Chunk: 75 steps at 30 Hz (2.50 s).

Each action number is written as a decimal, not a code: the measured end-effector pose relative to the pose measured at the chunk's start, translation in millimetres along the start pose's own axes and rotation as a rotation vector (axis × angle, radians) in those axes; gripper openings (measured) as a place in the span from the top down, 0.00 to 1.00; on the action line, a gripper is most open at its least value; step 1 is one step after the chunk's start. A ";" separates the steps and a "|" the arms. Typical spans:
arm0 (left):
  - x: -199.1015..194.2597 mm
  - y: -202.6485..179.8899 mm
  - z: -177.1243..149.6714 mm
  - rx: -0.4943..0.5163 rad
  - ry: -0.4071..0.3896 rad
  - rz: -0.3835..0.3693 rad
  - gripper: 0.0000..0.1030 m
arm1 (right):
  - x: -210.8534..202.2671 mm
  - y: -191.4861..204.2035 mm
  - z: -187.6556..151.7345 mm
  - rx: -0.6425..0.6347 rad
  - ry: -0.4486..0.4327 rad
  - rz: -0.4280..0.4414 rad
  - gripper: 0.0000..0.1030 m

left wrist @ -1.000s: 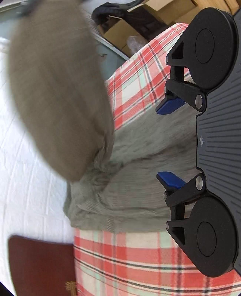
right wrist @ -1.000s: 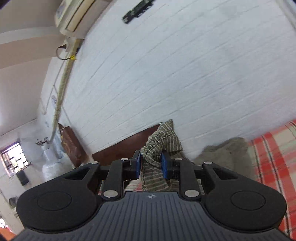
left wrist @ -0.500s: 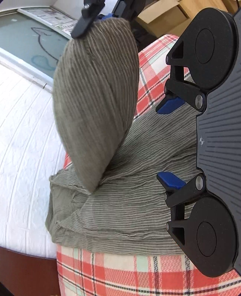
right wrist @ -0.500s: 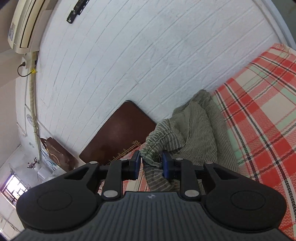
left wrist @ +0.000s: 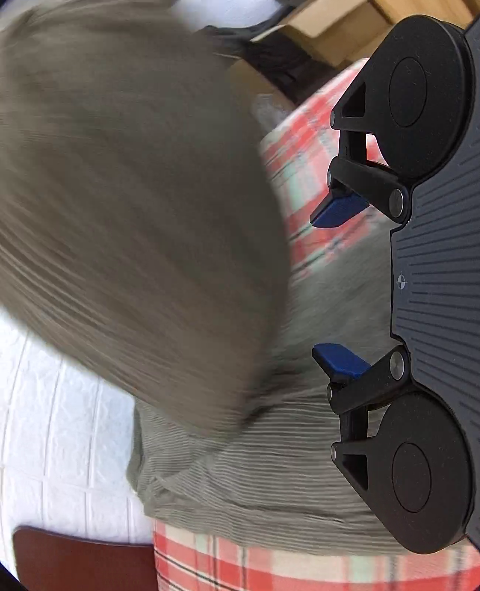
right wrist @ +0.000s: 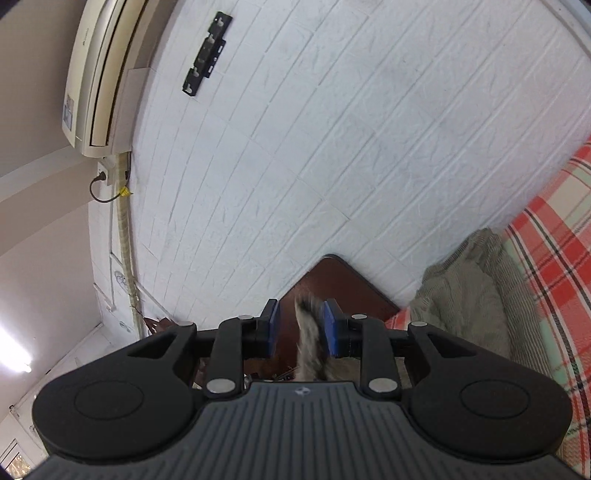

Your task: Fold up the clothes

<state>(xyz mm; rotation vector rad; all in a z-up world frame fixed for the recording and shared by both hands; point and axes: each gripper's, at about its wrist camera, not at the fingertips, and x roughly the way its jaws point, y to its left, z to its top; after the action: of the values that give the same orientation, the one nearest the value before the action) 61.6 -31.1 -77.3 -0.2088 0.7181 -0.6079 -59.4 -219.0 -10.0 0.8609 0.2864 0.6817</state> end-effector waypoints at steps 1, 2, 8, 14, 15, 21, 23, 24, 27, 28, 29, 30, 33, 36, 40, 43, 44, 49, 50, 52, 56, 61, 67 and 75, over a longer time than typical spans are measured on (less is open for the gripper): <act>6.6 2.8 6.5 -0.025 0.001 -0.007 0.21 | 1.3 3.1 2.2 -0.010 -0.014 0.009 0.71; 13.5 5.2 12.3 -0.047 0.005 -0.017 0.21 | 2.2 6.4 3.9 -0.027 -0.025 0.014 0.71; 13.9 9.9 8.8 -0.010 -0.016 0.053 0.21 | 7.9 7.5 7.9 -0.191 0.095 -0.128 0.60; 5.0 9.8 -13.0 0.035 -0.001 0.055 0.21 | 59.6 -13.1 -4.0 -0.366 0.388 -0.320 0.60; 4.8 9.9 -15.6 0.028 -0.002 0.048 0.21 | 68.7 -15.3 -6.6 -0.372 0.441 -0.323 0.57; 5.4 0.2 -28.0 0.080 -0.034 0.092 0.21 | 137.0 -31.0 -14.9 -0.422 0.707 -0.459 0.40; 5.7 -3.3 -32.0 0.100 -0.045 0.109 0.21 | 164.4 -41.2 -17.7 -0.402 0.788 -0.525 0.40; 6.1 -5.6 -33.7 0.115 -0.049 0.113 0.21 | 177.8 -47.7 -19.8 -0.374 0.824 -0.554 0.40; 8.9 -14.3 -38.0 0.171 -0.052 0.117 0.21 | 212.0 -61.2 -33.2 -0.329 0.905 -0.625 0.40; 10.3 -17.2 -39.5 0.193 -0.050 0.120 0.21 | 219.4 -61.8 -38.7 -0.330 0.927 -0.634 0.39; 11.9 -19.8 -41.0 0.213 -0.048 0.119 0.21 | 226.2 -61.4 -43.9 -0.333 0.949 -0.640 0.38; 13.7 -21.9 -42.2 0.229 -0.045 0.114 0.21 | 233.1 -61.0 -49.1 -0.336 0.972 -0.646 0.36; 19.4 -26.4 -44.8 0.260 -0.037 0.094 0.20 | 252.9 -57.7 -63.9 -0.351 1.039 -0.663 0.34; 24.3 -28.3 -46.9 0.274 -0.028 0.074 0.20 | 266.0 -46.6 -71.4 -0.394 1.099 -0.659 0.33; 30.5 -31.5 -52.0 0.309 -0.010 0.058 0.20 | 278.5 -35.1 -83.4 -0.529 1.193 -0.693 0.28; 32.7 -33.6 -56.3 0.337 -0.003 0.063 0.20 | 281.7 -32.9 -93.3 -0.668 1.266 -0.757 0.28; 33.2 -33.7 -57.5 0.341 -0.001 0.063 0.20 | 280.2 -34.7 -92.9 -0.678 1.282 -0.772 0.32; 31.4 -29.9 -62.3 0.331 0.007 0.065 0.20 | 266.0 -29.9 -75.3 -0.698 1.257 -0.760 0.98; 29.8 -28.5 -63.3 0.326 0.007 0.066 0.20 | 256.5 -28.1 -64.0 -0.670 1.214 -0.740 0.98; 24.3 -24.5 -66.3 0.310 0.006 0.070 0.20 | 233.1 -25.7 -37.3 -0.594 1.112 -0.695 0.98; 12.0 -12.9 -75.8 0.262 0.015 0.071 0.20 | 186.3 -20.8 16.1 -0.442 0.908 -0.605 0.98; 0.7 0.8 -85.9 0.213 0.029 0.088 0.18 | 120.9 -61.6 45.9 -0.258 0.726 -0.599 0.98; 8.9 6.3 -80.9 0.143 0.059 0.074 0.17 | 59.7 -121.8 36.7 -0.192 0.614 -0.719 0.94; -31.2 -25.1 -56.7 0.102 0.086 -0.013 0.17 | -4.3 -169.6 29.8 -0.215 0.477 -0.765 0.55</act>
<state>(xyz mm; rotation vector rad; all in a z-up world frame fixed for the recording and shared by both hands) -6.1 -31.7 -92.5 -0.0932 0.7673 -0.6676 25.6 -317.5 -122.8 0.3180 0.8996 0.1785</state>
